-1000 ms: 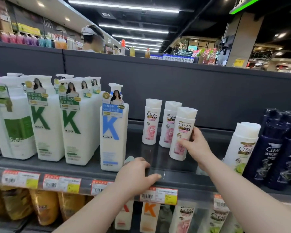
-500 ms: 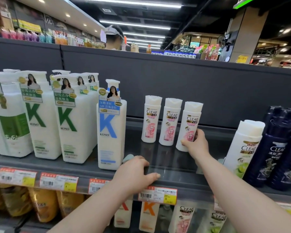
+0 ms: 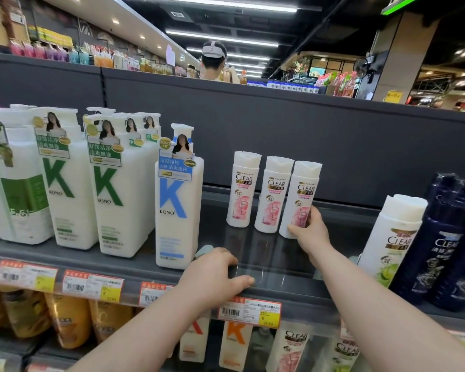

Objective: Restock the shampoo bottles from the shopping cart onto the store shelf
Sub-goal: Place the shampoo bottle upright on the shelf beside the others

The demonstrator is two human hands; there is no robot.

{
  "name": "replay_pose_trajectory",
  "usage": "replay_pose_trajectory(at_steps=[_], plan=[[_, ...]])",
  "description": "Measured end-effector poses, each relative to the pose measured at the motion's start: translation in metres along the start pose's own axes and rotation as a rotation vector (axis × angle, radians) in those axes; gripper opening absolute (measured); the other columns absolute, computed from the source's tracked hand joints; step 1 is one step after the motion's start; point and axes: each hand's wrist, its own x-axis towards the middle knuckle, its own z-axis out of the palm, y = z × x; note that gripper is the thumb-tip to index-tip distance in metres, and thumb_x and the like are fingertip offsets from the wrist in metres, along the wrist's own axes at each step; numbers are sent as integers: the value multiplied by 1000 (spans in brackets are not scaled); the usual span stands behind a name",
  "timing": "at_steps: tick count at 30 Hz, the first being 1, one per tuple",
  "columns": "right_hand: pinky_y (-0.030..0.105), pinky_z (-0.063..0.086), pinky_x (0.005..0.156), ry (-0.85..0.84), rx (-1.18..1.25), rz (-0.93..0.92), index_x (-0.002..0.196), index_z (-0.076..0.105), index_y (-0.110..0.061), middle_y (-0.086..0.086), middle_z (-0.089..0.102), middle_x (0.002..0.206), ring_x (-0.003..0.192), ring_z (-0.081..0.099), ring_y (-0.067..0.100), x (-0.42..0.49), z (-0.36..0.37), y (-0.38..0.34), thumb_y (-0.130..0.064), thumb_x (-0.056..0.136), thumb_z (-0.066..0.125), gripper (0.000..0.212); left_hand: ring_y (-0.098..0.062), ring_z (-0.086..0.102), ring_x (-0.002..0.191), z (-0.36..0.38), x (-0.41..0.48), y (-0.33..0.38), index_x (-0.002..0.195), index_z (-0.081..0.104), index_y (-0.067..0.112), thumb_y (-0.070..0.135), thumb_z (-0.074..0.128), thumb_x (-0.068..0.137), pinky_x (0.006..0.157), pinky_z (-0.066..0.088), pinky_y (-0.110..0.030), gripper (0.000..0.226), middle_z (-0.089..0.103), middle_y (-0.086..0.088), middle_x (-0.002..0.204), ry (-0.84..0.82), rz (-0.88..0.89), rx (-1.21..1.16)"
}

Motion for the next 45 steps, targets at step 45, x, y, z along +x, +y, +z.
replay_pose_trajectory(at_steps=[45], plan=[[27, 36, 105, 332, -551, 314, 133, 47, -22, -2, 54, 132, 125, 47, 13, -332, -223, 76, -29, 84, 66, 53, -20, 53, 116, 158, -93, 132, 124, 55, 24, 50, 56, 86, 92, 46, -31, 47, 52, 0, 128, -317, 527, -3]])
